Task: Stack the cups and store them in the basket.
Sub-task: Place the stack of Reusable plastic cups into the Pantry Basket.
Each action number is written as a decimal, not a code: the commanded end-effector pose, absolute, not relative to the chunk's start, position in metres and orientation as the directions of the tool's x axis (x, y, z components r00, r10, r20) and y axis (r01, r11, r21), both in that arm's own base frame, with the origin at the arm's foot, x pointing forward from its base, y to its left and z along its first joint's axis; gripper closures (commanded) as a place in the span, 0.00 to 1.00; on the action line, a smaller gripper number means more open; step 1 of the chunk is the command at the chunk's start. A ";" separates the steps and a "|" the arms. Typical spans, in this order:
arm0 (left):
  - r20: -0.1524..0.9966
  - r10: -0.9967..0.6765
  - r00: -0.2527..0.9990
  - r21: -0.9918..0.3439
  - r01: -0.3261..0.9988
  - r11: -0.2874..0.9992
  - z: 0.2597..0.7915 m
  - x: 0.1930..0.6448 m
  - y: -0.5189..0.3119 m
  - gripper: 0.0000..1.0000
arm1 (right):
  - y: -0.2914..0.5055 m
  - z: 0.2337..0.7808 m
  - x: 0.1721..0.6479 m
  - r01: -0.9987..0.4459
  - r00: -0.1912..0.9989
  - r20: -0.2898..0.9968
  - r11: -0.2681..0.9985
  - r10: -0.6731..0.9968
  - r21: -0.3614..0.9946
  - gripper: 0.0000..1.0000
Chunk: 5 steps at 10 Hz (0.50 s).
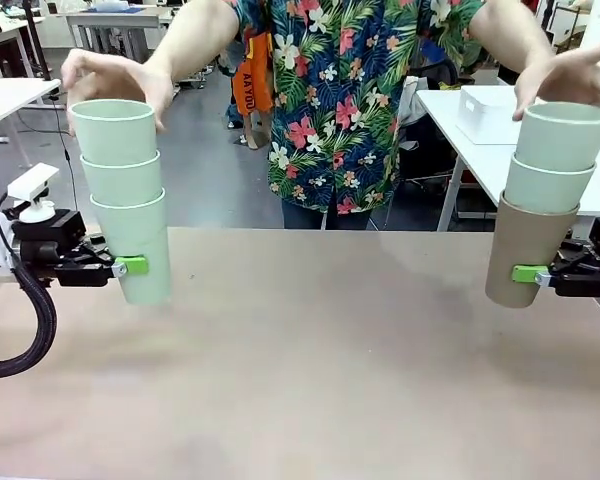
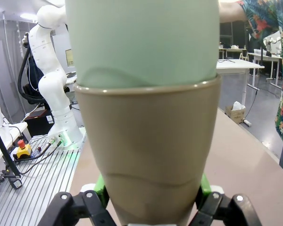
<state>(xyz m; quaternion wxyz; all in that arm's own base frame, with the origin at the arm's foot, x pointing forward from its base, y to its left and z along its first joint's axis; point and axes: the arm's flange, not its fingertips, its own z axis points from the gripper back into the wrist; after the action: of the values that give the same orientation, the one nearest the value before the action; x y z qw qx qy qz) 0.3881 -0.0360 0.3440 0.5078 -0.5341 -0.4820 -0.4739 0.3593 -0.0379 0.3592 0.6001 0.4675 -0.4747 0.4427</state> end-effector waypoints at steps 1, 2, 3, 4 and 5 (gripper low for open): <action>0.996 0.038 0.078 -0.077 0.997 -0.023 0.348 0.387 -0.037 0.15 | -0.038 0.362 0.361 -0.974 0.152 0.985 0.184 0.078 0.135 0.16; 0.996 0.038 0.078 -0.077 0.997 -0.023 0.348 0.387 -0.037 0.15 | -0.038 0.362 0.361 -0.974 0.152 0.985 0.184 0.078 0.135 0.16; 0.996 0.038 0.078 -0.077 0.997 -0.023 0.348 0.387 -0.037 0.15 | -0.038 0.362 0.361 -0.974 0.152 0.985 0.184 0.078 0.135 0.16; 0.996 0.038 0.078 -0.077 0.997 -0.023 0.348 0.387 -0.037 0.15 | -0.038 0.362 0.361 -0.974 0.152 0.985 0.184 0.078 0.135 0.16; 0.996 0.038 0.078 -0.077 0.997 -0.023 0.348 0.387 -0.037 0.15 | -0.038 0.362 0.361 -0.974 0.152 0.985 0.184 0.078 0.135 0.16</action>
<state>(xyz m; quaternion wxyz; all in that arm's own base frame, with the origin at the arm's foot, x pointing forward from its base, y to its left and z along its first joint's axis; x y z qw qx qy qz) 0.3880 -0.0360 0.3437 0.5082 -0.5340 -0.4815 -0.4741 0.3595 -0.0380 0.3585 0.6008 0.4675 -0.4743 0.4422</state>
